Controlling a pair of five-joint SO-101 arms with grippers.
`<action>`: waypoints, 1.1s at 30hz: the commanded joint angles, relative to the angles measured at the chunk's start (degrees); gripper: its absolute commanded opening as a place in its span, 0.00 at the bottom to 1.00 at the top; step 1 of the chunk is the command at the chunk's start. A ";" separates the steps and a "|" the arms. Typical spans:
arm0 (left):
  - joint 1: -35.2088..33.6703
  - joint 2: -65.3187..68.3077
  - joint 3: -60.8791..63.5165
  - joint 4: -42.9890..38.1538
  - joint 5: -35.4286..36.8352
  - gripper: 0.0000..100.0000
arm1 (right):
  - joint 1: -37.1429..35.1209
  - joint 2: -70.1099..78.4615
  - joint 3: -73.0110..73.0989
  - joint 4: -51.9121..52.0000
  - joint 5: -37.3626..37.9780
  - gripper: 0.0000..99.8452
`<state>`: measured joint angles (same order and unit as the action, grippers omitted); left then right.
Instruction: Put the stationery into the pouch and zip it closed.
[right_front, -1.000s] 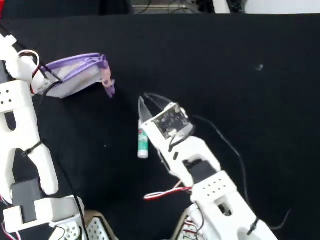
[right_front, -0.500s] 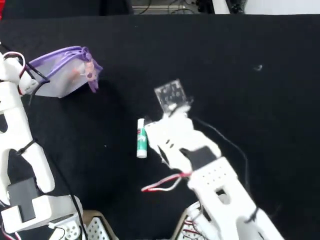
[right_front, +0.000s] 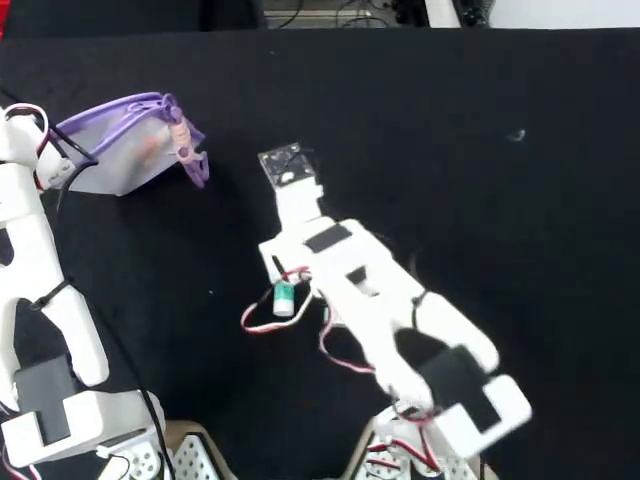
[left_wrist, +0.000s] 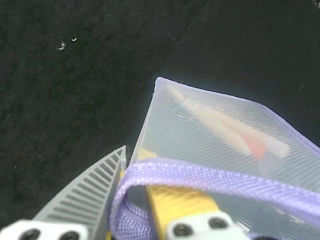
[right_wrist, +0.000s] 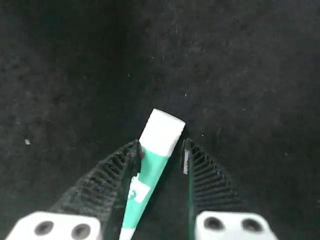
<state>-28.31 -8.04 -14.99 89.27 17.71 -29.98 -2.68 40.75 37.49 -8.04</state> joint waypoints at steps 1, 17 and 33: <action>-1.19 -0.35 -0.40 -1.23 -0.70 0.03 | -0.53 4.18 -6.02 0.44 -0.70 0.13; -0.57 -0.44 0.66 -0.79 -0.70 0.03 | -0.26 17.80 -23.52 17.14 2.64 0.01; 7.87 -1.05 2.24 1.76 -0.44 0.03 | 1.93 -11.30 -24.40 12.92 7.12 0.01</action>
<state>-22.33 -8.92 -12.62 90.33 17.36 -29.27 -1.98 18.33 54.29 -1.45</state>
